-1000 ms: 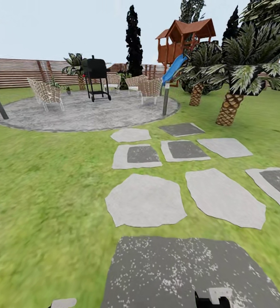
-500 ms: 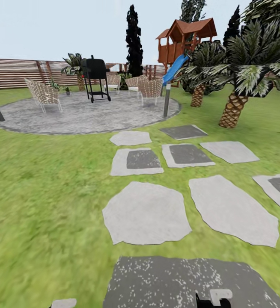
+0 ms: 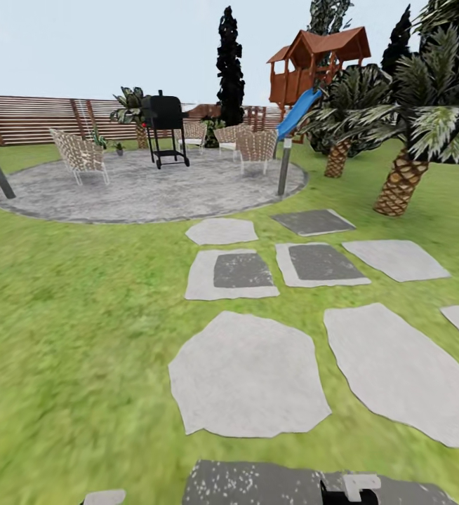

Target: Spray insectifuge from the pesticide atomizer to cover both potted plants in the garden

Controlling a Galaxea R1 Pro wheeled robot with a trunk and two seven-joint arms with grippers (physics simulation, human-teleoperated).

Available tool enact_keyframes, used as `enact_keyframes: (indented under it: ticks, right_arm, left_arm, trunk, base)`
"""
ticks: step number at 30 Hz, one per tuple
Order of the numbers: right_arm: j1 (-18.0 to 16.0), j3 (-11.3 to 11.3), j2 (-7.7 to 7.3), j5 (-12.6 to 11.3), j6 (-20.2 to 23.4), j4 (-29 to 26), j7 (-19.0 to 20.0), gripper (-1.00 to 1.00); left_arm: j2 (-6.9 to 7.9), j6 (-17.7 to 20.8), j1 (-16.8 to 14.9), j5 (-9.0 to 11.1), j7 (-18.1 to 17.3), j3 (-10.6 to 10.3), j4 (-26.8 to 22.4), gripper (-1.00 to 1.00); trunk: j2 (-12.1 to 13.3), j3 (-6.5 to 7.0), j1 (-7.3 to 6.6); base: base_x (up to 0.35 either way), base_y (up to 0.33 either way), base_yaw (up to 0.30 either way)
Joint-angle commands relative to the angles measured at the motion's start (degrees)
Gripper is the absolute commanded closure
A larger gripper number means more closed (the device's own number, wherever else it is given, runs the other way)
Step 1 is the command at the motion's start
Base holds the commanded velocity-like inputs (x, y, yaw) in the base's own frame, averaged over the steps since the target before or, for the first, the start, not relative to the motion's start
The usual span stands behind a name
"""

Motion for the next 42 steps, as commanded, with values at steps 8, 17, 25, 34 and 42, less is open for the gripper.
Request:
enact_keyframes:
  ticks: [8, 17, 25, 34, 42]
  right_arm:
    - [0.00, 0.53, -0.01, -0.46, -0.13, -0.01, -0.12, -1.00]
    - [0.00, 0.44, -0.03, -0.46, -0.13, -0.01, -0.17, -1.00]
    - [0.00, 0.49, -0.01, -0.45, -0.13, -0.01, -0.11, -1.00]
    - [0.00, 0.52, -0.01, -0.46, -0.21, -0.01, -0.28, -1.00]
    - [0.00, 0.53, -0.01, -0.46, -0.21, -0.01, -0.21, -1.00]
  left_arm:
    - [-0.01, -0.21, -0.05, -0.02, 0.03, 0.31, 0.11, 1.00]
    - [0.00, -0.21, -0.05, 0.00, 0.03, 0.39, 0.04, 1.00]
    - [0.00, -0.21, -0.05, 0.00, 0.03, 0.39, 0.04, 1.00]
    - [0.00, -0.21, -0.05, 0.00, 0.03, 0.39, 0.05, 1.00]
    - [0.00, -0.21, 0.02, 0.00, 0.03, 0.37, 0.08, 1.00]
  trunk:
    - [-0.02, -0.05, 0.02]
    - [-0.02, -0.05, 0.02]
    - [-0.02, -0.05, 0.02]
    - [-0.02, -0.05, 0.02]
    - [-0.02, -0.05, 0.02]
  base:
    - [0.343, 0.000, 0.276]
    - [0.343, 0.000, 0.083]
    - [0.343, 0.000, 0.001]
    - [0.343, 0.000, 0.110]
    - [0.343, 0.000, 0.276]
